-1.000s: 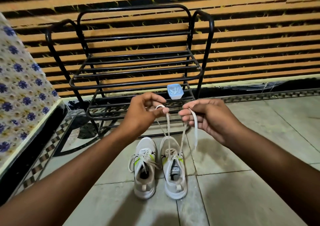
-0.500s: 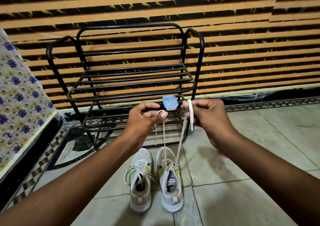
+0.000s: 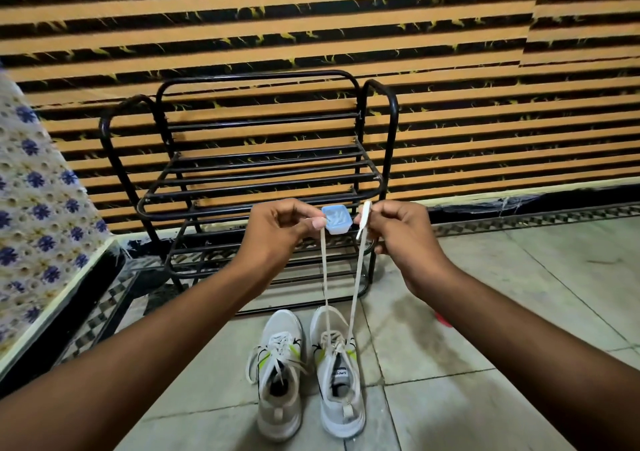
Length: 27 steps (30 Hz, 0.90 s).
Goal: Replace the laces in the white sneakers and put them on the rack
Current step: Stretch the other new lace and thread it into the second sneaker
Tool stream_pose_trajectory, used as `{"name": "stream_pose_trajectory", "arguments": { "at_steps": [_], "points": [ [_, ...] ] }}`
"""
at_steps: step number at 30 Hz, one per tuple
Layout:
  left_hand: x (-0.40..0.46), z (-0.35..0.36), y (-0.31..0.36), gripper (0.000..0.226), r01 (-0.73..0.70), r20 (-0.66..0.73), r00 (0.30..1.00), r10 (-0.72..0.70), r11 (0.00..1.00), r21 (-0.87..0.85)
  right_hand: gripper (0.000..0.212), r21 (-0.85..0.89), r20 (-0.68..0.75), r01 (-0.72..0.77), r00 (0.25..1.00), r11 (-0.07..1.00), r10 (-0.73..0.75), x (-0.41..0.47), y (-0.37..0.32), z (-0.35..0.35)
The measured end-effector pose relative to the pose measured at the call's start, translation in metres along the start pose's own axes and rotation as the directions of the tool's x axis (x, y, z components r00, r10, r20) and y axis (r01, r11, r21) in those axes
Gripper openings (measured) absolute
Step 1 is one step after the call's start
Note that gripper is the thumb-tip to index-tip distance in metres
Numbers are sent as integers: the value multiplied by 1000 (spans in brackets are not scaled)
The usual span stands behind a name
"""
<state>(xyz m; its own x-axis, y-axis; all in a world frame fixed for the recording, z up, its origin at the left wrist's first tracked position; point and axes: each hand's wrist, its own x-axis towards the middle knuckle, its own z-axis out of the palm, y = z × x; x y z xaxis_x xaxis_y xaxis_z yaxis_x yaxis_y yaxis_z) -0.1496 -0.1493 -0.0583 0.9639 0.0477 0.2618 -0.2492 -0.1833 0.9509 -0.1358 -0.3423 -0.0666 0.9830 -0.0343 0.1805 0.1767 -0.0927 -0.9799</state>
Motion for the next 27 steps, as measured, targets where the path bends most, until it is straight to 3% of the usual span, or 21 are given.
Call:
{"name": "stream_pose_trajectory", "arguments": {
  "at_steps": [5,10,13,18,23,27],
  "points": [
    [1,-7,9,30,41,-52,998,-44,998,-49,31,-16,1,20,1000,1000,-20,2,-2,6],
    [0,-4,10,42,143,-67,984,-164,961,-238,36,-16,-3,36,999,999,-36,6,-4,13],
    [-1,1,9,46,187,-63,971,-232,892,-412,33,16,9,58,998,998,-58,7,-6,15],
    [-5,7,10,40,219,-38,957,-288,803,-554,23,42,-22,109,994,993,-108,9,-8,17],
    [-9,12,9,44,244,3,951,-308,748,-618,15,65,-109,180,979,982,-172,10,-11,19],
    [-9,15,15,44,195,-30,967,-252,813,-548,15,65,-131,204,972,977,-194,7,-13,20]
  ]
}}
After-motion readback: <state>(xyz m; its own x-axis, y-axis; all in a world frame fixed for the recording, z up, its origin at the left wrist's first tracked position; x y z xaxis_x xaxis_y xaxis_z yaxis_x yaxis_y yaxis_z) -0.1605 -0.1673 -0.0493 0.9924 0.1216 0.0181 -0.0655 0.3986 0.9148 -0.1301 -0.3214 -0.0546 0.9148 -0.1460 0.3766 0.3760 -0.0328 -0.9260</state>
